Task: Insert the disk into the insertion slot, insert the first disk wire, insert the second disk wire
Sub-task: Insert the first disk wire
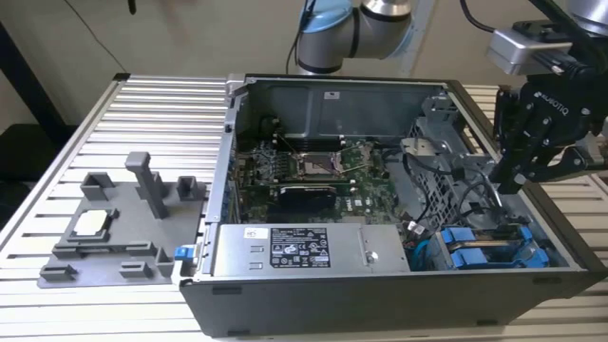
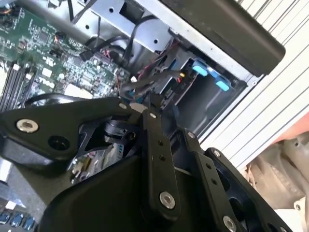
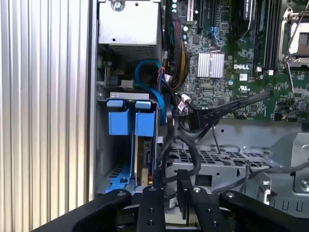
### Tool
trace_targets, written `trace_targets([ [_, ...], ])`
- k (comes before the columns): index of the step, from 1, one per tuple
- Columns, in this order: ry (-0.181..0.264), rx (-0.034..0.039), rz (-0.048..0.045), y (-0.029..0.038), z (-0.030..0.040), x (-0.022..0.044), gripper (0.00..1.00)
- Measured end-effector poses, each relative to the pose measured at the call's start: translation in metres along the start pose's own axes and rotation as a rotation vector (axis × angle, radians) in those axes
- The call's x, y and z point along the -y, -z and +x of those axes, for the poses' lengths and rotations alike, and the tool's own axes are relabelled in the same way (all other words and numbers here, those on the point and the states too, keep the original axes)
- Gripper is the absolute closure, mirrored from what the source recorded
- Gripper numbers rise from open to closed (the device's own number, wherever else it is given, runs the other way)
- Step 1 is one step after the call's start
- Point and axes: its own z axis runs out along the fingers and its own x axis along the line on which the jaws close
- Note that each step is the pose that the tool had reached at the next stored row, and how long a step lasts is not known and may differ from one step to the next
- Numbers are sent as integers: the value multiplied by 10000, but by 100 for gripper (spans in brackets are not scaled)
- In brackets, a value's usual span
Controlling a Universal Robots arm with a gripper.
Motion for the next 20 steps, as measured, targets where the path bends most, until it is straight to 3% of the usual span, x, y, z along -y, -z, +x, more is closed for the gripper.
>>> trace_targets([
  [3, -1, -14, 13, -4, -21, -125, 73],
  [4, -2, -14, 15, -3, -30, -136, 73],
  [7, 0, -22, 15, 10, -41, -135, 73],
  [13, -1, -34, 15, 122, -66, -142, 73],
  [20, -1, -59, 27, 136, -139, -203, 73],
])
